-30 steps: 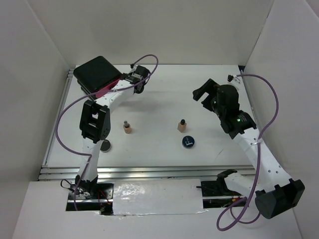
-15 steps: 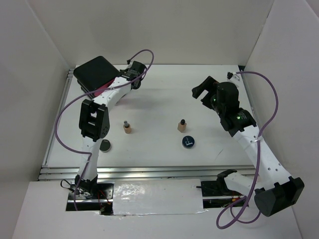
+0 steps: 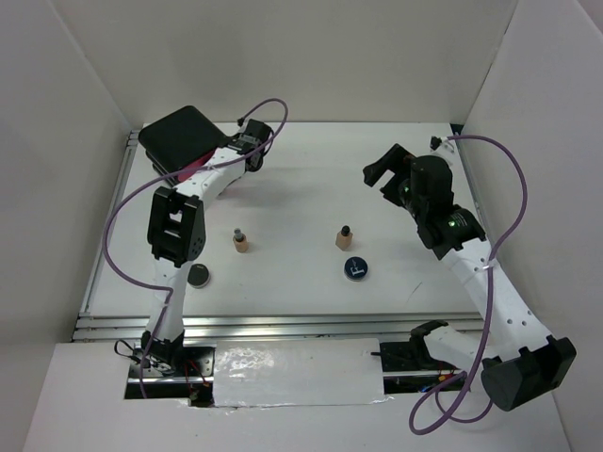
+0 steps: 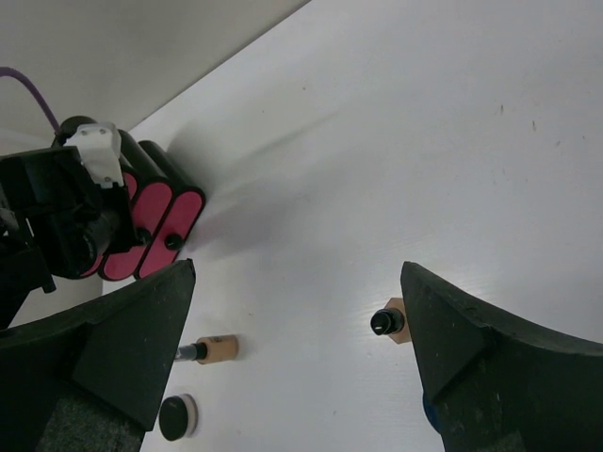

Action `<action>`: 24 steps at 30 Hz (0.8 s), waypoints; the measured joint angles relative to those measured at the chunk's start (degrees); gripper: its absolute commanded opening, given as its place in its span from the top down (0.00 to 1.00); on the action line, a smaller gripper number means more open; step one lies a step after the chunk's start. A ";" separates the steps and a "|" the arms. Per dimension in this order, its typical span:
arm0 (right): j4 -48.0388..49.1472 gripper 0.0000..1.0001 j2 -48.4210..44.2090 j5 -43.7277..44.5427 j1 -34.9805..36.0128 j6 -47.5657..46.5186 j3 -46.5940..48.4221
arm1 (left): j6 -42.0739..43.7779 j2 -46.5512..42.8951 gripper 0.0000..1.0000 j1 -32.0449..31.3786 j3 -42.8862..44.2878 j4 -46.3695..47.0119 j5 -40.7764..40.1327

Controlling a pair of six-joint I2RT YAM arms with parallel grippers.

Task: Organize the makeup

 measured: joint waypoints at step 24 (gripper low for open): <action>0.46 0.00 -6.29 0.28 0.68 0.66 -4.72 | 3.58 -5.57 0.50 -5.05 -19.34 7.65 -7.80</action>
